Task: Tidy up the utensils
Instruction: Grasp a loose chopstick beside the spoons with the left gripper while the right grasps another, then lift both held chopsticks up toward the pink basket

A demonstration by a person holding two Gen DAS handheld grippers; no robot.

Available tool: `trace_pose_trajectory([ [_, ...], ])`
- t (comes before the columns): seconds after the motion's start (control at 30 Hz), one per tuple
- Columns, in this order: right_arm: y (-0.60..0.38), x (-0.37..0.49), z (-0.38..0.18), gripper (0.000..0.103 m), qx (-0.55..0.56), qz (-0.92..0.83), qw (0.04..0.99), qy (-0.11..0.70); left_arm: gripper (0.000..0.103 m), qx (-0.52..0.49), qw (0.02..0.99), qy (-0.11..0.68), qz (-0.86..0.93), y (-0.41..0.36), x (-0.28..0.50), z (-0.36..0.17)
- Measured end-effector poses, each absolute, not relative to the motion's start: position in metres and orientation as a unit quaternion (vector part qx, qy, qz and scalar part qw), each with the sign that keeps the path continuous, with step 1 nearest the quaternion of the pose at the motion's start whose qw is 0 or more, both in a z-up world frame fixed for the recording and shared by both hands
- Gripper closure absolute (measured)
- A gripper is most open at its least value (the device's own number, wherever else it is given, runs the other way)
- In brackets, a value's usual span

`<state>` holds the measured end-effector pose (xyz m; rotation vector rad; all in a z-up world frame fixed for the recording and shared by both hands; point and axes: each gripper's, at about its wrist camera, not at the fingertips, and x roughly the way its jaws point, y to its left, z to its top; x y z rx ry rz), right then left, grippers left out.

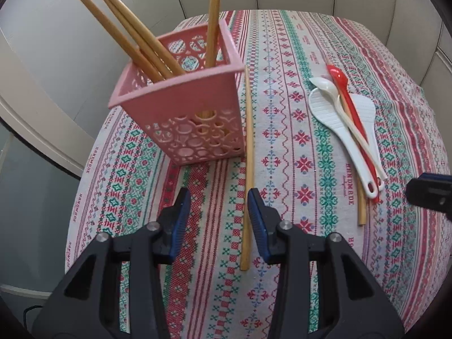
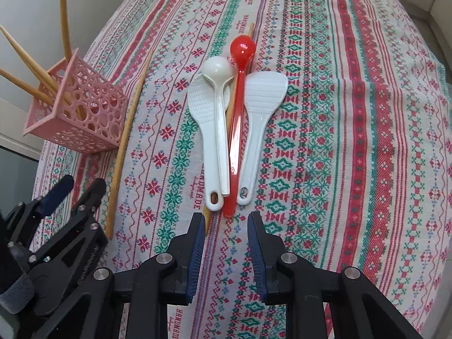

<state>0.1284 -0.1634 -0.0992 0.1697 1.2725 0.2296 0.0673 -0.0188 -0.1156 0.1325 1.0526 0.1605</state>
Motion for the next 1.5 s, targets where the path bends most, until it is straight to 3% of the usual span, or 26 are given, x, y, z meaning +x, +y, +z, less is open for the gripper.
trace_pose_trajectory([
  [0.17,-0.172,0.125,-0.092,0.075,0.089,0.099,0.800,0.585,0.062,0.064,0.858,0.506,0.055,-0.021,0.070,-0.125],
  [0.2,-0.173,0.124,-0.092,0.075,0.090,0.097,0.800,0.585,0.072,0.061,0.860,0.505,0.048,-0.022,0.069,-0.126],
  [0.23,-0.174,0.124,-0.092,0.075,0.090,0.096,0.800,0.585,0.088,0.056,0.861,0.505,0.040,-0.022,0.067,-0.126],
  [0.27,-0.176,0.125,-0.091,0.075,0.091,0.095,0.802,0.583,0.095,0.054,0.862,0.504,0.028,-0.024,0.065,-0.126],
  [0.43,-0.178,0.128,-0.087,0.075,0.093,0.099,0.804,0.579,0.095,0.064,0.860,0.507,0.010,-0.028,0.049,-0.127],
  [0.63,-0.176,0.124,-0.096,0.075,0.076,0.097,0.796,0.593,0.095,0.021,0.825,0.563,-0.041,-0.022,-0.001,-0.125],
  [0.8,-0.177,0.118,-0.106,0.075,0.077,0.101,0.787,0.604,0.094,-0.076,0.768,0.629,-0.088,-0.003,-0.032,-0.126],
  [0.87,-0.171,0.113,-0.113,0.075,0.072,0.103,0.781,0.612,0.087,-0.096,0.774,0.621,-0.081,0.005,-0.031,-0.114],
  [0.93,-0.161,0.110,-0.121,0.075,0.054,0.108,0.777,0.617,0.069,-0.100,0.799,0.588,-0.080,0.011,-0.029,-0.096],
  [1.0,-0.150,0.111,-0.129,0.075,0.041,0.109,0.775,0.621,0.058,-0.094,0.817,0.564,-0.074,0.012,-0.025,-0.083],
  [1.27,-0.129,0.129,-0.149,0.076,0.058,0.089,0.781,0.615,0.058,-0.113,0.801,0.584,-0.062,0.017,0.007,-0.099],
  [1.33,-0.124,0.129,-0.151,0.095,0.043,0.090,0.781,0.617,0.058,-0.111,0.800,0.587,-0.056,0.018,0.009,-0.101],
  [1.5,-0.121,0.099,-0.152,0.096,0.000,0.111,0.751,0.651,0.058,-0.134,0.793,0.592,-0.050,0.017,0.020,-0.105],
])
